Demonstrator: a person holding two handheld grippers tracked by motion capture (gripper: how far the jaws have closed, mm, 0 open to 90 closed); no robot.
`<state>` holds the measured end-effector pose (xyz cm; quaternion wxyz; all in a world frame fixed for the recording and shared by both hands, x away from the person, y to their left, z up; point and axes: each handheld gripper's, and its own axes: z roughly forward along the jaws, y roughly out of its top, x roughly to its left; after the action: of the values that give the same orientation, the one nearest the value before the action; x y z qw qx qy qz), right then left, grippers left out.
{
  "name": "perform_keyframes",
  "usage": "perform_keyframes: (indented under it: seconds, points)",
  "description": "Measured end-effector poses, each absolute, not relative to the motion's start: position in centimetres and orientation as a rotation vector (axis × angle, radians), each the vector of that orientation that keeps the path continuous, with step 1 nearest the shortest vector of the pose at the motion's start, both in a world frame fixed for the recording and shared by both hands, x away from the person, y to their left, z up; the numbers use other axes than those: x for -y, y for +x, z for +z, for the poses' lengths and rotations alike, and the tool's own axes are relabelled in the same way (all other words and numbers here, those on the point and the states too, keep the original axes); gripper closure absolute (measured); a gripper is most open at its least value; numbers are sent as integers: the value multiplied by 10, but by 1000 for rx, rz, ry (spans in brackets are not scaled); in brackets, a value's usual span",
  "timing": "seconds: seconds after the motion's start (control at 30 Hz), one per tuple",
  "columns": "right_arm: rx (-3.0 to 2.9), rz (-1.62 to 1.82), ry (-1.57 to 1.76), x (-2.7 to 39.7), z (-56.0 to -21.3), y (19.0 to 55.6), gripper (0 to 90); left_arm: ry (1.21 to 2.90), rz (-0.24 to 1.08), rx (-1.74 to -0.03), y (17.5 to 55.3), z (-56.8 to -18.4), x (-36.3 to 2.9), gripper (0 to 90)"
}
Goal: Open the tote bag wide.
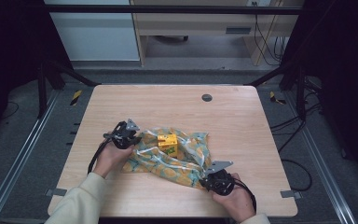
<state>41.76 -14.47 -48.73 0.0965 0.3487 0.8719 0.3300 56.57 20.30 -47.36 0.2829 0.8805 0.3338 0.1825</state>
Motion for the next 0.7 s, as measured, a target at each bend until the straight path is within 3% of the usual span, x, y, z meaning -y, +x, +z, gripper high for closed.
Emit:
perform_keyframes:
  seconds: [0.7]
  points:
    - [-2628,986,1041,139,-491,417,900,2360,484,-918,571,-481,-205,898]
